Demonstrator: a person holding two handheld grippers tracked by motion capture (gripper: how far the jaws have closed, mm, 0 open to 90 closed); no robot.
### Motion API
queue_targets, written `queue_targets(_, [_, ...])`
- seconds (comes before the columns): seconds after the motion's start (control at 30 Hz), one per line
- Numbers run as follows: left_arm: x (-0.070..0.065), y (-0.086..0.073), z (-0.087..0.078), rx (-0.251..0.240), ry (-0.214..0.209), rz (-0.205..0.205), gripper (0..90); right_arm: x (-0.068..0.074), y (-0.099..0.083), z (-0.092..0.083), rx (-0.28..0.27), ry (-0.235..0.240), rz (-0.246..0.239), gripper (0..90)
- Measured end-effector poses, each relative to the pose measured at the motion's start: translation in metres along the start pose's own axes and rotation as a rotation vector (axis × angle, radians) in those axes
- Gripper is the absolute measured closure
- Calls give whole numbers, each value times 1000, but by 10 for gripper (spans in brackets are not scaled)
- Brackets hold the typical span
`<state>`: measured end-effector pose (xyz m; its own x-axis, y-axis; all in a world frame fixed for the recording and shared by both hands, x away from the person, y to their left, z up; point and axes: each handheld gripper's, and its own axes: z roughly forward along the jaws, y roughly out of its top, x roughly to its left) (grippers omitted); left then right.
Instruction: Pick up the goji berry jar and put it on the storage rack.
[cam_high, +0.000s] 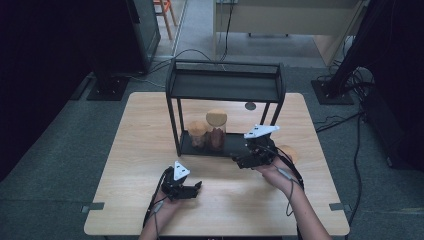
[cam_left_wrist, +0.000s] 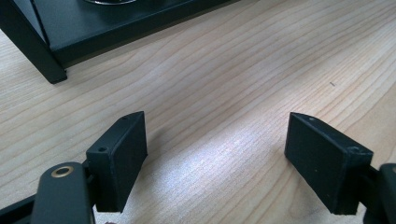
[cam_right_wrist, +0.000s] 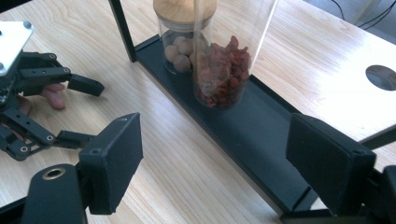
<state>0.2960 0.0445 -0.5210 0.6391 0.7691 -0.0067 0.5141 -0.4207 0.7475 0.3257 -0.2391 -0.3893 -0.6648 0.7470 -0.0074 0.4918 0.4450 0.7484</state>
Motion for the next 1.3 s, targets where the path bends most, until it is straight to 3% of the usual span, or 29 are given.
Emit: queue_targets(1.3, [0, 0, 0, -1, 4, -4, 214, -15, -11, -37, -16, -14, -12, 190])
